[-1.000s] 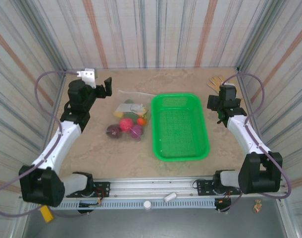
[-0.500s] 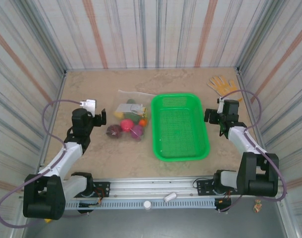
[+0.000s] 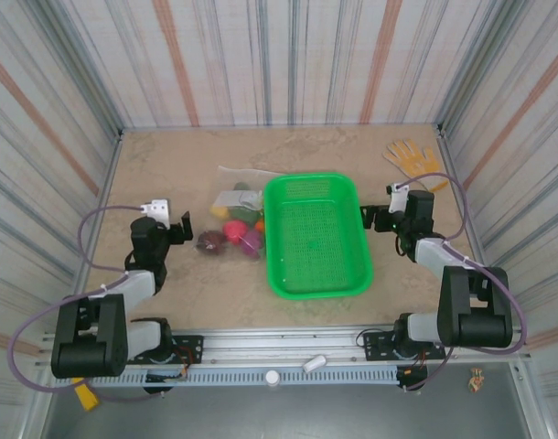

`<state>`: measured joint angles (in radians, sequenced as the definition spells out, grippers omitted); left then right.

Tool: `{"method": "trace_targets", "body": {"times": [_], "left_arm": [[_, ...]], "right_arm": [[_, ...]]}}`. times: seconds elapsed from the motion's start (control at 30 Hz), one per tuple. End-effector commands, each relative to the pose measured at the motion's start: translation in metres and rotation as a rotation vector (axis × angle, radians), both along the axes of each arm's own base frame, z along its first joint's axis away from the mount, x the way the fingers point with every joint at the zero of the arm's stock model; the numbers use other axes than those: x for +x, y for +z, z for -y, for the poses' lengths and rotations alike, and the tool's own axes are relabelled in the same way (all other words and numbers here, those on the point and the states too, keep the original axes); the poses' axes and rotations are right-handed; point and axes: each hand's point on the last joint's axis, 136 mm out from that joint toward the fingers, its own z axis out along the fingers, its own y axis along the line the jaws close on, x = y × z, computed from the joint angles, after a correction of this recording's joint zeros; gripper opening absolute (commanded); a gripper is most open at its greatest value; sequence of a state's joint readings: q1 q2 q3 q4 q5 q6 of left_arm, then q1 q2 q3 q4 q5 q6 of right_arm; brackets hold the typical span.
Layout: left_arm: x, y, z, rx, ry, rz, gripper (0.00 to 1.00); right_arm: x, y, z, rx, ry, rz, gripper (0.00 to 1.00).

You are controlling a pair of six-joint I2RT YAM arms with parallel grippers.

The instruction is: Place the food in the zip-top bag and seal the zipper

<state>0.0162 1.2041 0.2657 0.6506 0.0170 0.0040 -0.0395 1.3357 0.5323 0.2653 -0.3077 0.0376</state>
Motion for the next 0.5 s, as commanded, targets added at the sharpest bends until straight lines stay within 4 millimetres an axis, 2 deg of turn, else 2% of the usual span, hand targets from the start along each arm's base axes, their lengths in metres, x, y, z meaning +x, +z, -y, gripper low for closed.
{"method": "trace_targets", "body": {"times": [0.0,0.07,0.13,0.23,0.3,0.47], "left_arm": [[0.009,0.021,0.009,0.011,-0.067,0.114,0.99],[0.014,0.02,0.007,0.03,-0.059,0.118,0.99],[0.016,0.017,0.007,0.022,-0.059,0.118,0.99],[0.017,0.012,0.012,0.018,-0.093,0.139,0.99],[0.017,0.008,0.009,0.017,-0.072,0.154,0.99],[0.021,-0.003,0.007,0.018,-0.06,0.155,0.99]], "right_arm": [[0.003,0.001,0.009,-0.053,-0.038,0.039,1.0],[-0.002,-0.004,0.032,-0.093,-0.104,0.048,1.0],[-0.003,-0.004,0.047,-0.063,-0.158,0.059,1.0],[0.001,0.011,0.043,-0.043,-0.164,0.188,1.0],[0.002,0.019,0.043,-0.031,-0.179,0.265,1.0],[0.003,0.004,0.032,-0.062,-0.134,0.317,1.0]]}}
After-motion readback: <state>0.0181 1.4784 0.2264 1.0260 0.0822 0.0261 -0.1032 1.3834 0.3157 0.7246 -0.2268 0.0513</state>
